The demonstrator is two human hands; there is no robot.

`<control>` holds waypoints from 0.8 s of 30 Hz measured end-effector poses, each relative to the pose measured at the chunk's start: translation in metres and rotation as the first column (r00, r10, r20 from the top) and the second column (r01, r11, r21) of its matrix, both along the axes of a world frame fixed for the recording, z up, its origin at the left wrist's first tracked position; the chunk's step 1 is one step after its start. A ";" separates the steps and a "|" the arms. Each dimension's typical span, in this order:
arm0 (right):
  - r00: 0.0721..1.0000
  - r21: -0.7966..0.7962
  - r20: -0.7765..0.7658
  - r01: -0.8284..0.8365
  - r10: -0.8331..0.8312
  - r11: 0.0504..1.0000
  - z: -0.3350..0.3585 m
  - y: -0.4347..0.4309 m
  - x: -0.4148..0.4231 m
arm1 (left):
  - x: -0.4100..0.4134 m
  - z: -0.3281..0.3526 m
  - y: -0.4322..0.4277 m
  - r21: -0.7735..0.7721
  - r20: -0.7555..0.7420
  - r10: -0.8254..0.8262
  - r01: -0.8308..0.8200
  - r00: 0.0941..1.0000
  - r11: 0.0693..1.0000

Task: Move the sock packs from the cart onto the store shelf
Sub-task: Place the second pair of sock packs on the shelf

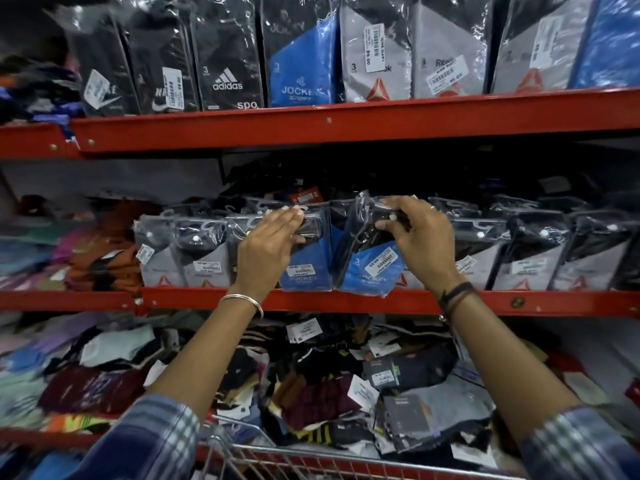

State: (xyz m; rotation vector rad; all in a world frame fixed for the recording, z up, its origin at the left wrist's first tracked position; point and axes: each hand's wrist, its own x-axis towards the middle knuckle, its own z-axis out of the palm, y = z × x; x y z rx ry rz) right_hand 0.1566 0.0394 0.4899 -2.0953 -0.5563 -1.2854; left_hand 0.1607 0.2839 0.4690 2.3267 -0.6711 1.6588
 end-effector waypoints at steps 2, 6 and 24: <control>0.999 -0.024 0.032 0.025 -0.024 0.999 0.000 0.006 0.002 | 0.006 0.001 -0.003 0.002 -0.009 -0.007 0.007 1.000 1.000; 0.989 -0.123 0.136 0.070 -0.053 0.990 0.000 0.018 0.004 | 0.019 0.001 -0.008 0.038 -0.042 0.019 -0.018 0.999 0.999; 0.990 -0.318 -0.044 0.110 -0.131 0.942 -0.034 0.049 0.043 | 0.036 -0.025 -0.009 0.133 -0.249 0.215 -0.187 0.944 0.973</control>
